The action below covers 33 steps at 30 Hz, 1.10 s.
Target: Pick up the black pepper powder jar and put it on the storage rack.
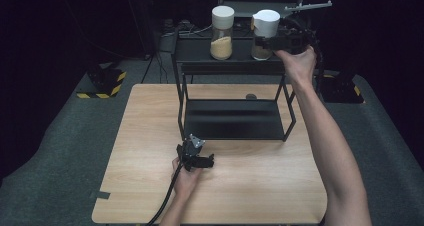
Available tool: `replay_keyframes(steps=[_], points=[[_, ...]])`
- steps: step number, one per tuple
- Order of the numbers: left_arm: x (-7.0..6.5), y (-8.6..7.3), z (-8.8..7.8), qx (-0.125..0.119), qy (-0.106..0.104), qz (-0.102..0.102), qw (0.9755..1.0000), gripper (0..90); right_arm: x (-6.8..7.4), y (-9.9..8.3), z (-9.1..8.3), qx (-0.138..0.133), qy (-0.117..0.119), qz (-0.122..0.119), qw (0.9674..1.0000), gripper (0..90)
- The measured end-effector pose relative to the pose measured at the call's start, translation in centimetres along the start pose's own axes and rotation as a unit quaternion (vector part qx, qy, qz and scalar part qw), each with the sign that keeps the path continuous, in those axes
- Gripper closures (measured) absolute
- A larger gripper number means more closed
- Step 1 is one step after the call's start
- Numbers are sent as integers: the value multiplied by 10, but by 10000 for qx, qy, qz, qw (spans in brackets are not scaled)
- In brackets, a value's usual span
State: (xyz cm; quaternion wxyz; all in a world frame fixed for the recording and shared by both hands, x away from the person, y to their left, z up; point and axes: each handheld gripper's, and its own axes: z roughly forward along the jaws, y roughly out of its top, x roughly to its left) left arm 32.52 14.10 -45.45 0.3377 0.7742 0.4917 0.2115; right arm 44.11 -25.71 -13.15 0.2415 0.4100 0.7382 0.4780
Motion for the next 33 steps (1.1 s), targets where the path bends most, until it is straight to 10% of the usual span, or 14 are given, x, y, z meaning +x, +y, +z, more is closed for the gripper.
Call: replay_keyframes(steps=[33], points=[[0,0,0,-5,3,-7,10000,59,-21,-37,-32,-81,60,122,9999,100]])
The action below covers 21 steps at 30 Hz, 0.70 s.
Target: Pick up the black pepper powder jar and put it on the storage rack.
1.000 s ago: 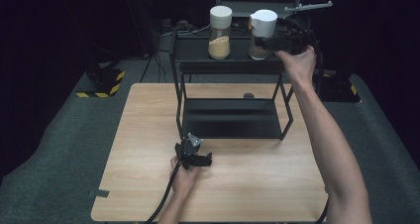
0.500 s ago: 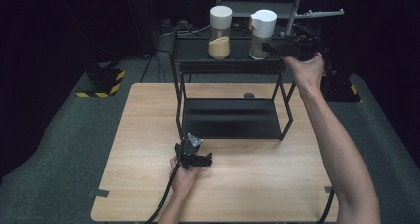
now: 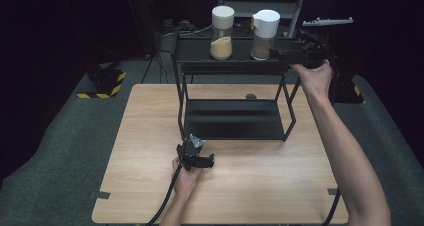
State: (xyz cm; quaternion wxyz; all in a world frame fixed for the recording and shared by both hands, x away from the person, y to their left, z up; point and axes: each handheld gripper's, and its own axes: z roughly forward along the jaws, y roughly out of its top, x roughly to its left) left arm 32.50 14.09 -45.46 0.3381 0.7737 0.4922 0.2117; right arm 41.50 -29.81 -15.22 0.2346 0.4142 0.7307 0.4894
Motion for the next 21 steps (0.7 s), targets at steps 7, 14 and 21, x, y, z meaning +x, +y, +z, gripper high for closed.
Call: replay_keyframes(steps=[7,14,21], points=[[0,0,0,1,2,5,10000,59,-3,-6,-4,-14,9,25,10000,99],[0,0,0,2,1,5,10000,59,-4,-12,-7,-19,35,12,10000,95],[0,0,0,4,0,7,10000,59,-4,-21,-9,-96,40,26,9999,81]])
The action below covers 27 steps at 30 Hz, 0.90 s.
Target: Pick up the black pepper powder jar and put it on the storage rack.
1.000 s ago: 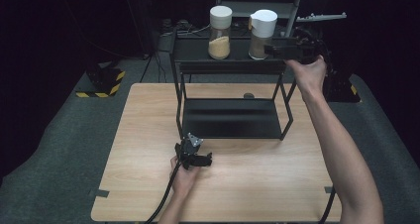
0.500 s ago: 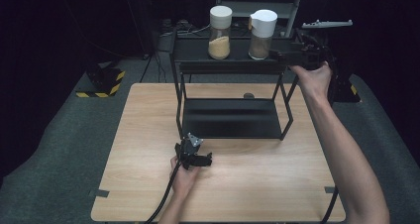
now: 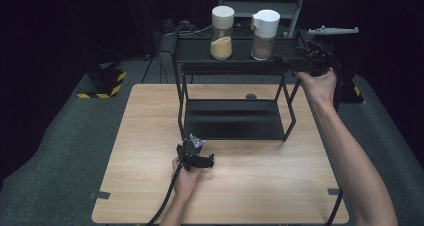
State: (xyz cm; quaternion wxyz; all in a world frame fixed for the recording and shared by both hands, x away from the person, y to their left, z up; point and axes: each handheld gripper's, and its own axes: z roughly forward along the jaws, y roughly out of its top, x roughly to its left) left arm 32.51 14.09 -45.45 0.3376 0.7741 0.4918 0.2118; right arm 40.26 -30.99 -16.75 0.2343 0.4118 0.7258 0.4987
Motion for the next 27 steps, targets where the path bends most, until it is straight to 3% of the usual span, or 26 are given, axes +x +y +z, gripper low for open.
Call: replay_keyframes(steps=[27], points=[[0,0,0,-9,2,-3,10000,59,1,-21,-6,15,18,-53,10000,82]])
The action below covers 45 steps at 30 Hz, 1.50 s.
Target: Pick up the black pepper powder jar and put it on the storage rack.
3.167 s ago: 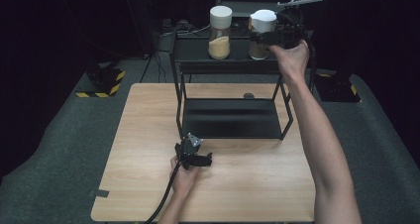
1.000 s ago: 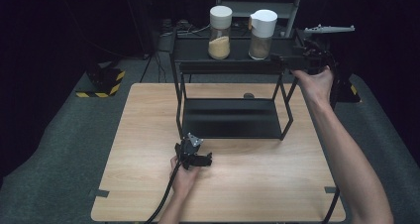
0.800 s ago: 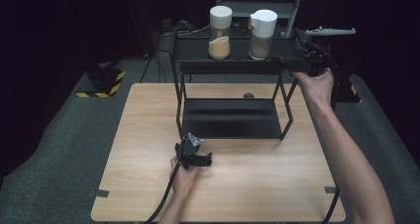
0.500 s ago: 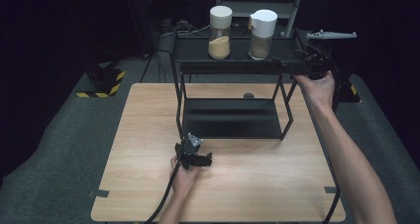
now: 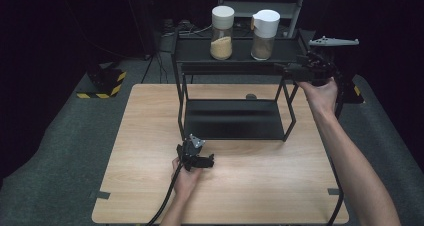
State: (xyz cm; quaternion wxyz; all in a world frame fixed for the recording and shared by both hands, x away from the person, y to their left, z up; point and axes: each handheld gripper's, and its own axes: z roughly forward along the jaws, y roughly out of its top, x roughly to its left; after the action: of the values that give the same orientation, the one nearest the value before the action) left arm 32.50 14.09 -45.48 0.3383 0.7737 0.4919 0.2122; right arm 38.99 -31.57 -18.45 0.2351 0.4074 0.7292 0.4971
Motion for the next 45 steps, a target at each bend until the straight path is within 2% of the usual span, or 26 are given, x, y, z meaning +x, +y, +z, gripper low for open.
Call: replay_keyframes(steps=[6,35,40,45], points=[[0,0,0,4,-2,1,10000,59,0,-1,0,107,15,-60,9999,82],[0,0,0,3,4,-9,10000,59,-10,-30,-1,89,80,142,9998,80],[0,0,0,-1,3,-14,10000,59,-3,-34,-1,135,-41,4,9999,79],[0,0,0,3,6,-8,10000,59,-2,-38,0,160,-18,-17,9999,81]])
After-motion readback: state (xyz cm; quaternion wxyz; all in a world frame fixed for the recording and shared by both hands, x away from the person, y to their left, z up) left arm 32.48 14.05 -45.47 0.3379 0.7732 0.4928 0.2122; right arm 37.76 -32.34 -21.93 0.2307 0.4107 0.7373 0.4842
